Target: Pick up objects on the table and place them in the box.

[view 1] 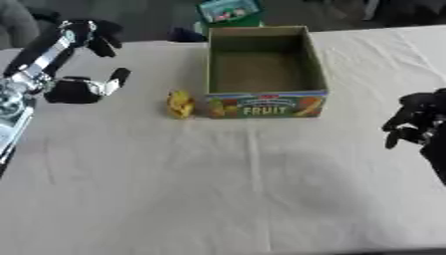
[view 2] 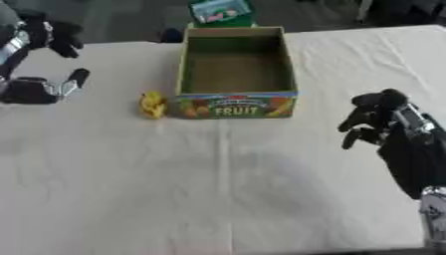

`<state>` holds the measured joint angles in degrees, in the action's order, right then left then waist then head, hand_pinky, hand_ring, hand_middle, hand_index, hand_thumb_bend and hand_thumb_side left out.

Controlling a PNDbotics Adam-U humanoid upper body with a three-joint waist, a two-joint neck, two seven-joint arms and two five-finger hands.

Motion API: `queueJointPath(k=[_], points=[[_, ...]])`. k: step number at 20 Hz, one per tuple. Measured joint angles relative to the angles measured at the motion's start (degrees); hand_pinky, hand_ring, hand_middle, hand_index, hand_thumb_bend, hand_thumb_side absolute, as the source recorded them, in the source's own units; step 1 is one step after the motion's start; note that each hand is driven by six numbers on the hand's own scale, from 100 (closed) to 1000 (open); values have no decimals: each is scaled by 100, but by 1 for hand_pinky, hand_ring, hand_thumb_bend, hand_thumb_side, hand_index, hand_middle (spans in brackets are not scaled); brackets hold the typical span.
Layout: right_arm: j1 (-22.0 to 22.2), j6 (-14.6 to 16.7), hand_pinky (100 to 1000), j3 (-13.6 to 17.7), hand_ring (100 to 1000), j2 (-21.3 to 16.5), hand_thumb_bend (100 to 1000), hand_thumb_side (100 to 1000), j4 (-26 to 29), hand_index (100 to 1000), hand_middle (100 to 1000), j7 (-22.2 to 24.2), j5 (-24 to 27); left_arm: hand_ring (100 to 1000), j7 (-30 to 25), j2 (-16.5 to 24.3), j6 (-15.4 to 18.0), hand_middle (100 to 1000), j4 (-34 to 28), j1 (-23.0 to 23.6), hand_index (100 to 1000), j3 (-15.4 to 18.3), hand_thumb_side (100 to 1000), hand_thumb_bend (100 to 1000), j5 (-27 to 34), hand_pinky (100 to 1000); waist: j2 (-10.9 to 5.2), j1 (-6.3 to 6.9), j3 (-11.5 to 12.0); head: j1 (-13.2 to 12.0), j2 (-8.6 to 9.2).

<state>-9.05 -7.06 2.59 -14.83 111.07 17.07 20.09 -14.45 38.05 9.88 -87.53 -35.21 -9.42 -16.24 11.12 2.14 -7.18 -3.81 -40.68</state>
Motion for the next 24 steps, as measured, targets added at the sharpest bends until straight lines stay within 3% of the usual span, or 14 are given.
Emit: queueJointPath(k=[5, 12, 18, 24], points=[[2, -16, 405, -20, 552, -3, 100, 694, -10, 681, 496, 22, -8, 634, -507, -119, 318, 641, 1313, -809, 857, -384, 211, 340, -423, 656, -21, 24, -93, -32, -1], [3, -32, 404, -83, 551, -7, 100, 699, -15, 680, 496, 74, -25, 636, -850, -684, 831, 638, 2813, -1499, 851, -492, 232, 365, -1213, 655, -21, 60, -219, -108, -1], [0, -44, 403, -105, 551, -7, 100, 703, -15, 680, 495, 102, -31, 634, -955, -1038, 1105, 641, 3532, -1647, 851, -430, 233, 354, -1619, 654, -21, 82, -315, -164, -1], [-8, -56, 403, -122, 551, -7, 100, 704, -16, 680, 495, 118, -32, 629, -1093, -1204, 1227, 638, 3804, -1703, 848, -373, 240, 363, -1751, 651, -11, 101, -389, -208, 0]])
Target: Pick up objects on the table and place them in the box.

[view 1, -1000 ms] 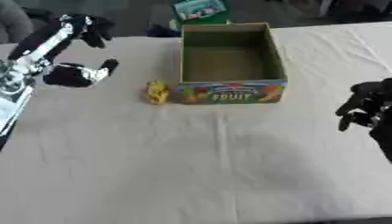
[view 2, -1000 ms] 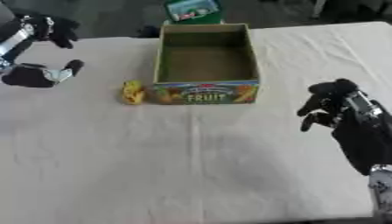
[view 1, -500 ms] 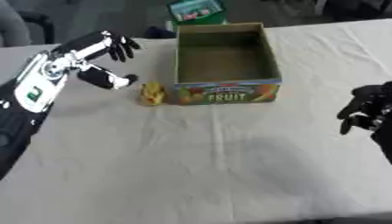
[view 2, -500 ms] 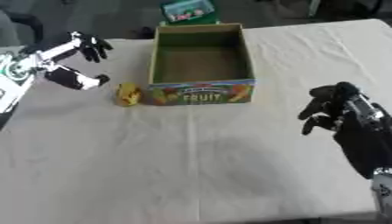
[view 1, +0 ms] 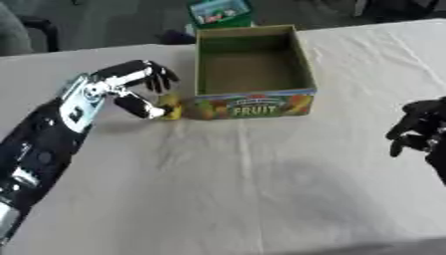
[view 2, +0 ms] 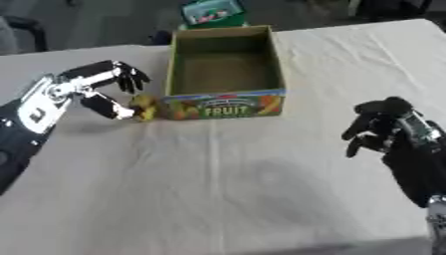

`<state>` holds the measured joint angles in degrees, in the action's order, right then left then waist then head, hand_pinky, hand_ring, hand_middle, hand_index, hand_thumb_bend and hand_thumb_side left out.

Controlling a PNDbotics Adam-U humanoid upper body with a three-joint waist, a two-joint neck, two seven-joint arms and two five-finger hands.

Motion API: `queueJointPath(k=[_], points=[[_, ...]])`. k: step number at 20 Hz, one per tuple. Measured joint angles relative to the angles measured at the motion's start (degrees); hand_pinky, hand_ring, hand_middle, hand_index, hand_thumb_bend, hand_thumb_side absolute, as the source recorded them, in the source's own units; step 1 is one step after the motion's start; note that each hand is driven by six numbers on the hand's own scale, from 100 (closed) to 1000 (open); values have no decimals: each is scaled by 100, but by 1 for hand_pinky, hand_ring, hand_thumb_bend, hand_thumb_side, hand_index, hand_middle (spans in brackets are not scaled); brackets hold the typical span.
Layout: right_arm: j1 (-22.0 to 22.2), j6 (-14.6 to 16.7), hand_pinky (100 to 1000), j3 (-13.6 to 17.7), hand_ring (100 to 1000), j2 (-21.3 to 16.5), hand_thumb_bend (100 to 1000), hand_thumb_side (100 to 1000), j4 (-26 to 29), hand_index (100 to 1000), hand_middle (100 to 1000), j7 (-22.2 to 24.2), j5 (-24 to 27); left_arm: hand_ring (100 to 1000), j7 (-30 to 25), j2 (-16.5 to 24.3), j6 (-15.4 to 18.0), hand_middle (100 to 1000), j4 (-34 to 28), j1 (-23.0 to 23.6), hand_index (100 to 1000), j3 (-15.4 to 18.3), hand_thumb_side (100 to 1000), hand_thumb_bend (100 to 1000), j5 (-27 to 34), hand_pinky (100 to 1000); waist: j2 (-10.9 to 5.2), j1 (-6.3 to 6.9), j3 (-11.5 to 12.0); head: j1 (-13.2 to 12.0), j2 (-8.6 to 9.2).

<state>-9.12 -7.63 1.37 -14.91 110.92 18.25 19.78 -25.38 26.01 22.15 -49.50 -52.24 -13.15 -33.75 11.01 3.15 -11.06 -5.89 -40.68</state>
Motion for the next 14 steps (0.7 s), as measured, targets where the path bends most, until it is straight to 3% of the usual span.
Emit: queueJointPath(k=[7, 11, 14], points=[[-23, -15, 403, -2, 551, 0, 100, 708, 0, 680, 495, 15, -2, 585, 95, -96, -25, 590, 52, -17, 798, 40, 267, 403, -441, 610, 27, 14, -31, -4, 0], [-42, -15, 403, -2, 551, 0, 100, 708, 0, 680, 495, 19, -3, 494, 149, -134, 22, 487, 51, -19, 697, 40, 255, 333, -760, 510, 29, 15, -42, -4, 1], [-42, -12, 403, -2, 551, 0, 100, 707, 0, 680, 495, 22, -4, 375, 182, -134, 63, 351, 44, -19, 558, 40, 256, 282, -957, 390, 29, 15, -42, -3, 1]])
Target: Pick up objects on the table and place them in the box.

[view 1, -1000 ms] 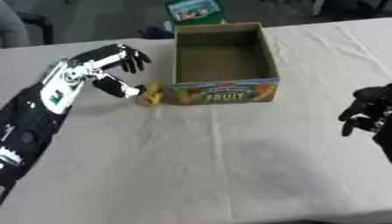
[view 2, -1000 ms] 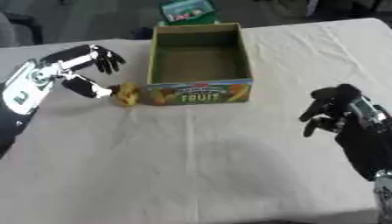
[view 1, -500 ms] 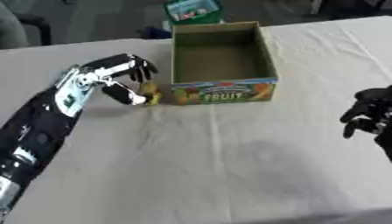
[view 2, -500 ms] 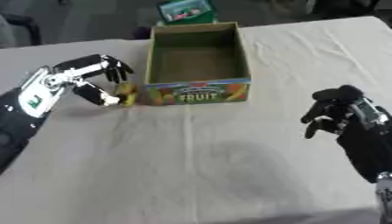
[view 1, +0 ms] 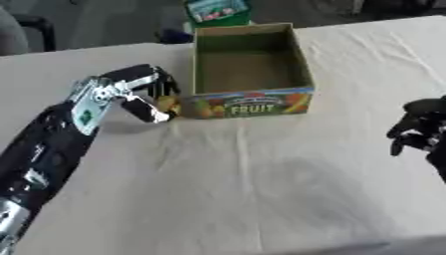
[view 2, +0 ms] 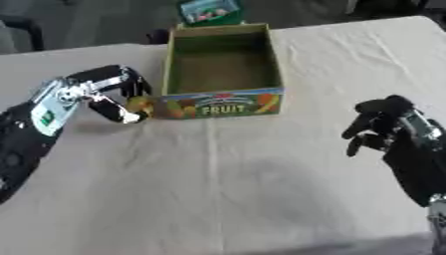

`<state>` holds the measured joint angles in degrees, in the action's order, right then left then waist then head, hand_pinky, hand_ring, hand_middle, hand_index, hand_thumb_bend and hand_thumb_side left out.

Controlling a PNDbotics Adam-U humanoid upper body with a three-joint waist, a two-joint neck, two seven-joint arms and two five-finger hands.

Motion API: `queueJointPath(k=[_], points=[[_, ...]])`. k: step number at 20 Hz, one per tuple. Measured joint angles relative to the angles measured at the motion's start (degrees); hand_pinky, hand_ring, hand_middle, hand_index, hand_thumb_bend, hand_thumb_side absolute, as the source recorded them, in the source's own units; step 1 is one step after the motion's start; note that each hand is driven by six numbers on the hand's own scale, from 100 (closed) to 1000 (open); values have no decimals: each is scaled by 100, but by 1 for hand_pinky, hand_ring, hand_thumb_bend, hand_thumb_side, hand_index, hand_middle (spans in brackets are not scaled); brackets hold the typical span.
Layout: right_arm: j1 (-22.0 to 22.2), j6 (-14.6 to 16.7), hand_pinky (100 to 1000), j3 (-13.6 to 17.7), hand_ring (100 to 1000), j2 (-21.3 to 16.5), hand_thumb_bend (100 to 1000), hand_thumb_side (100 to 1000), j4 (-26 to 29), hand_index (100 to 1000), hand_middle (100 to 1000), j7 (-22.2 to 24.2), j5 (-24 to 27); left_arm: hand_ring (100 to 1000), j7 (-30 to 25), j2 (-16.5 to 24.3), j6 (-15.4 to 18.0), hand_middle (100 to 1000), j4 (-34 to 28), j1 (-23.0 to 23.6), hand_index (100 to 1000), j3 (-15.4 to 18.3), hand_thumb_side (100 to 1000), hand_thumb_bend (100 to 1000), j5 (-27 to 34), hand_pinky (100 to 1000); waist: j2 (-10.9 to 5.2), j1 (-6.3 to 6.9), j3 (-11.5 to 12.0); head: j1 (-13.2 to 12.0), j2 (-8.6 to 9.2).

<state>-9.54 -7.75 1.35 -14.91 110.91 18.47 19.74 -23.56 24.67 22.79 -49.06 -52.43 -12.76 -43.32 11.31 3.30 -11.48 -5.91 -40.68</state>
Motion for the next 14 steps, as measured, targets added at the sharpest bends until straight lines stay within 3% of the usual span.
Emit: queueJointPath(k=[8, 11, 14], points=[[1, 1, 402, 1, 551, 0, 100, 705, -1, 679, 495, 0, 0, 170, 564, 4, 50, 100, -106, 4, 310, 23, 224, 161, -669, 211, 0, -3, 14, 6, 0], [1, 3, 402, 2, 551, 0, 100, 703, -1, 679, 495, 0, 0, 139, 947, 4, 35, 100, -106, 8, 274, 58, 212, 100, -786, 193, 0, -10, 17, 11, 1], [2, 5, 402, 2, 551, 0, 100, 704, -1, 679, 494, 0, 0, 128, 1240, 5, 21, 100, -108, 8, 264, 96, 207, 100, -756, 190, 0, -24, 18, 21, 1]])
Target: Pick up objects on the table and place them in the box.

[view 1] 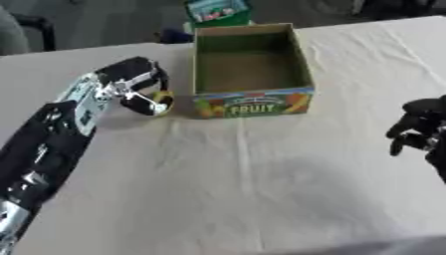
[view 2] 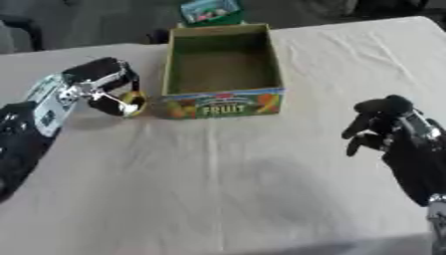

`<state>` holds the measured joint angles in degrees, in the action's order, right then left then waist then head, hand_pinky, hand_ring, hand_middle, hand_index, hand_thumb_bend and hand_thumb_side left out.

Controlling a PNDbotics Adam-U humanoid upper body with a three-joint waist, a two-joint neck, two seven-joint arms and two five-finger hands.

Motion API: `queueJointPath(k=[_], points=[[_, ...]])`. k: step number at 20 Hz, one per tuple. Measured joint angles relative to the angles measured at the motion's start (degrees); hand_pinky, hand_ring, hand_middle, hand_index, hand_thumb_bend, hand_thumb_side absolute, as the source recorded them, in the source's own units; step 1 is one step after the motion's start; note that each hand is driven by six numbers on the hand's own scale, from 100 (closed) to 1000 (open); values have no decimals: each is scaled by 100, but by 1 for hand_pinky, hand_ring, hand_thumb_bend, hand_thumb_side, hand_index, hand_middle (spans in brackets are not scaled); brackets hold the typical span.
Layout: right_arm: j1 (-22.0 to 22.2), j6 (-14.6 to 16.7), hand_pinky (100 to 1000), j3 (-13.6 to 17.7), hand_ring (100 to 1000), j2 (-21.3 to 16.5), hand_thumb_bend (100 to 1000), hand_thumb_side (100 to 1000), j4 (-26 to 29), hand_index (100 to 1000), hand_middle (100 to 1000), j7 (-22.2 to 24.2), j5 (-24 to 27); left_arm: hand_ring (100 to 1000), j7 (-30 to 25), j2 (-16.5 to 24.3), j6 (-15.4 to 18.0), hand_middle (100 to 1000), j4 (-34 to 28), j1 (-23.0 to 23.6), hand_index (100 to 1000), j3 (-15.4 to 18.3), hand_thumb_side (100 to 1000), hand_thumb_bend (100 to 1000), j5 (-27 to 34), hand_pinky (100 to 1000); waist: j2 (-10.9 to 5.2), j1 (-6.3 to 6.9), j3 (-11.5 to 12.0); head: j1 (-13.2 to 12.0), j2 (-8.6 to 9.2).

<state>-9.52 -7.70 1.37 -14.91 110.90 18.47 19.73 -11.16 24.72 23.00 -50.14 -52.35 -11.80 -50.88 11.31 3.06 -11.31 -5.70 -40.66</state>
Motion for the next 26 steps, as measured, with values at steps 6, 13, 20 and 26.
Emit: queueJointPath(k=[6, 13, 20, 26], points=[[6, 12, 402, 0, 551, 0, 100, 701, 0, 679, 494, 7, 0, 126, 145, 73, -34, 100, -295, -19, 266, 73, 195, 100, 306, 195, -2, -5, 4, 0, 0], [35, 18, 401, -3, 551, 0, 100, 699, -1, 679, 494, 17, 0, 121, 207, 150, -167, 100, -600, -284, 267, 172, 184, 100, 652, 195, -20, -5, -23, -20, 1], [-23, 13, 401, -63, 551, 0, 100, 720, -1, 679, 494, 67, 0, 119, 396, -100, -352, 100, -518, -555, 273, 309, 217, 100, 688, 197, 14, 21, -266, -125, 99], [-129, -15, 401, -139, 551, 1, 100, 714, -1, 679, 493, 144, 0, 122, 711, -331, -465, 100, -209, -747, 278, 420, 188, 100, 447, 201, 131, 76, -604, -244, 223]])
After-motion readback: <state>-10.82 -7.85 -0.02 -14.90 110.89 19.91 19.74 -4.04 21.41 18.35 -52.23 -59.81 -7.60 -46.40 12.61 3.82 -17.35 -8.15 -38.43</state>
